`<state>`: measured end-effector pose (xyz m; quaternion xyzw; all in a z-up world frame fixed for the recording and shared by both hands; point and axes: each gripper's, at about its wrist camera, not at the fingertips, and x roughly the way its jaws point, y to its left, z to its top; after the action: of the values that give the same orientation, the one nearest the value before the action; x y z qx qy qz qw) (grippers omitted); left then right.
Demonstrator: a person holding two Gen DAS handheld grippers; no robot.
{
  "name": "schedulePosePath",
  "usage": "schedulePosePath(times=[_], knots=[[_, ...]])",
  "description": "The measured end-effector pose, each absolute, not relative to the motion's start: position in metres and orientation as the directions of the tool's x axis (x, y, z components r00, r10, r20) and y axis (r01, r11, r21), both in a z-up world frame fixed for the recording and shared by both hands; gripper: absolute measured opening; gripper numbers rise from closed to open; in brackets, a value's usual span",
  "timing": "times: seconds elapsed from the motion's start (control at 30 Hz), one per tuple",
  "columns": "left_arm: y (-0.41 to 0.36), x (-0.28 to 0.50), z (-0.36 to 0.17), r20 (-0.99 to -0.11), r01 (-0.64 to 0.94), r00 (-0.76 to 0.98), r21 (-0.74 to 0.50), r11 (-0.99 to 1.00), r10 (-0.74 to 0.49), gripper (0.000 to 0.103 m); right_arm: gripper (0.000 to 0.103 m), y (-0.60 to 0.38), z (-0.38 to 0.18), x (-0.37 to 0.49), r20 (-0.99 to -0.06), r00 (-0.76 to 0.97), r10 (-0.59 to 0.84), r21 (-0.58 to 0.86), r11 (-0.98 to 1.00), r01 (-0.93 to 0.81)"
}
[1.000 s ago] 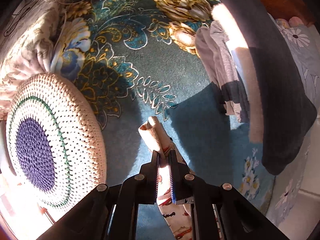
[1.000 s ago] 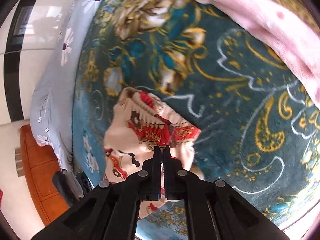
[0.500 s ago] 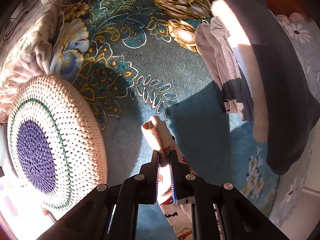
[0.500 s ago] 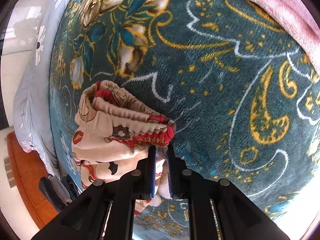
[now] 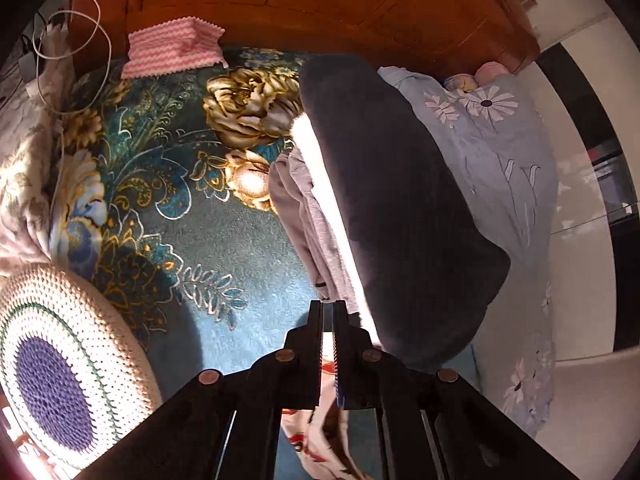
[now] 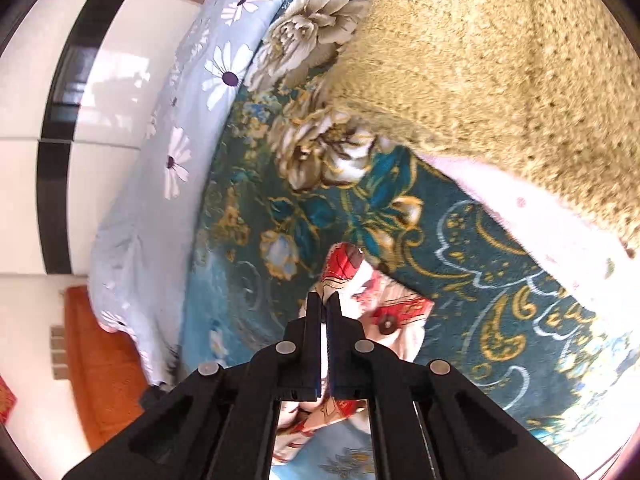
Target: Fold clothes
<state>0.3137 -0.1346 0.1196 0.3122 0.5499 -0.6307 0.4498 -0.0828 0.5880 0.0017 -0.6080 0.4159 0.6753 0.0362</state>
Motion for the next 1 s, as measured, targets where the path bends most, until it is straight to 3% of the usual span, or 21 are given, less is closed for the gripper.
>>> schedulePosePath(times=[0.2,0.33,0.4,0.47,0.63,0.77,1.0], knots=[[-0.103,0.33,0.041,-0.924,0.909,-0.379,-0.381,0.17,-0.045,0.006,0.002,0.602,-0.002,-0.072,-0.889,-0.205,-0.409,0.45,-0.702,-0.552],[-0.082,0.285,0.01,-0.937,0.937,-0.343,-0.337,0.086,0.07,0.008,0.002,0.597,-0.017,-0.067,-0.91,-0.137,-0.392,0.4,-0.74,-0.541],[-0.077,0.254,0.006,-0.94,0.945,-0.327,-0.328,0.009,0.092,0.019,0.003,0.596,-0.016,-0.064,-0.908,-0.138,-0.396,0.404,-0.739,-0.539],[-0.073,0.221,0.004,-0.944,0.945,-0.309,-0.318,-0.074,0.112,0.044,0.004,0.595,-0.015,-0.062,-0.908,-0.133,-0.397,0.404,-0.746,-0.529],[-0.058,0.146,-0.011,-0.959,0.93,-0.229,-0.266,-0.254,0.165,0.053,0.004,0.588,-0.013,-0.057,-0.907,-0.113,-0.405,0.402,-0.758,-0.514],[-0.047,0.104,-0.033,-0.975,0.93,-0.129,-0.182,-0.319,0.181,0.054,0.005,0.583,-0.013,-0.056,-0.907,-0.093,-0.411,0.399,-0.764,-0.507],[-0.06,0.084,-0.064,-0.991,0.973,-0.072,-0.094,-0.212,0.11,0.055,0.005,0.583,-0.015,-0.059,-0.906,-0.07,-0.417,0.394,-0.774,-0.496]])
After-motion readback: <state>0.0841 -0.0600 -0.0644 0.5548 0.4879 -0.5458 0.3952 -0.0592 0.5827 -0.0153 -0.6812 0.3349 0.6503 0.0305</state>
